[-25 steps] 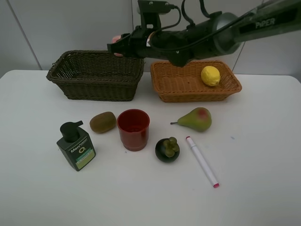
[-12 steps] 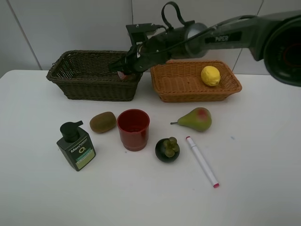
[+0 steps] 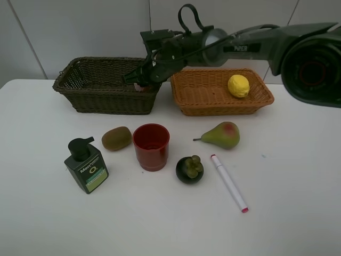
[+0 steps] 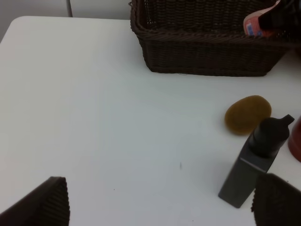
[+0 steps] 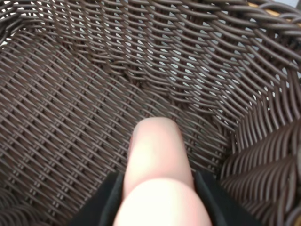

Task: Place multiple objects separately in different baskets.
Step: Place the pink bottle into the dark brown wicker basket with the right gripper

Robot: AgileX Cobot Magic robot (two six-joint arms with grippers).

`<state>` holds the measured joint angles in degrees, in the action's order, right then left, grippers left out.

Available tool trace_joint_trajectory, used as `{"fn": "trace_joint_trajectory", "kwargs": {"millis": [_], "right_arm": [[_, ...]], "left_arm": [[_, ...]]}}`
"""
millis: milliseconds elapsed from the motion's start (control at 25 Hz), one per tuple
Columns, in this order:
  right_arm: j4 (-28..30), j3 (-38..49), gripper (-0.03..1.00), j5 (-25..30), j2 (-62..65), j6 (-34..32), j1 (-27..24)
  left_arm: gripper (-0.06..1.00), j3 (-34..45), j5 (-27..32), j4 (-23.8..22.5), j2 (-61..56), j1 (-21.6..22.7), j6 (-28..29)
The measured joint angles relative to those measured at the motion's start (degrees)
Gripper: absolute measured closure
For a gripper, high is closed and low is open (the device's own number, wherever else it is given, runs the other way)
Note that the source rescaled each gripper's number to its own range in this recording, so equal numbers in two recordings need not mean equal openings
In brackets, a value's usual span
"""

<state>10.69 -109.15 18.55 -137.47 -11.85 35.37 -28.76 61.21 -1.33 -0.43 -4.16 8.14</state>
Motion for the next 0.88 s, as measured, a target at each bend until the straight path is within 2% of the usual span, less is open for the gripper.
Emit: {"fn": "trace_joint_trajectory", "kwargs": {"millis": [600, 640, 680, 840, 880], "right_arm": [[0.0, -0.18, 0.74, 0.29, 0.0, 0.0, 0.0], [0.0, -0.18, 0.71, 0.36, 0.0, 0.0, 0.0], [-0.05, -0.18, 0.66, 0.41, 0.0, 0.0, 0.0], [-0.97, -0.32, 0.15, -0.61, 0.0, 0.01, 0.58], [-1.03, -0.32, 0.08, -0.77, 0.0, 0.01, 0.63]], "left_arm": [[-0.06, 0.0, 0.0, 0.0, 0.0, 0.0, 0.0], [-0.06, 0.0, 0.0, 0.0, 0.0, 0.0, 0.0], [-0.06, 0.0, 0.0, 0.0, 0.0, 0.0, 0.0], [-0.06, 0.0, 0.0, 0.0, 0.0, 0.0, 0.0], [-0.06, 0.0, 0.0, 0.0, 0.0, 0.0, 0.0]]}}
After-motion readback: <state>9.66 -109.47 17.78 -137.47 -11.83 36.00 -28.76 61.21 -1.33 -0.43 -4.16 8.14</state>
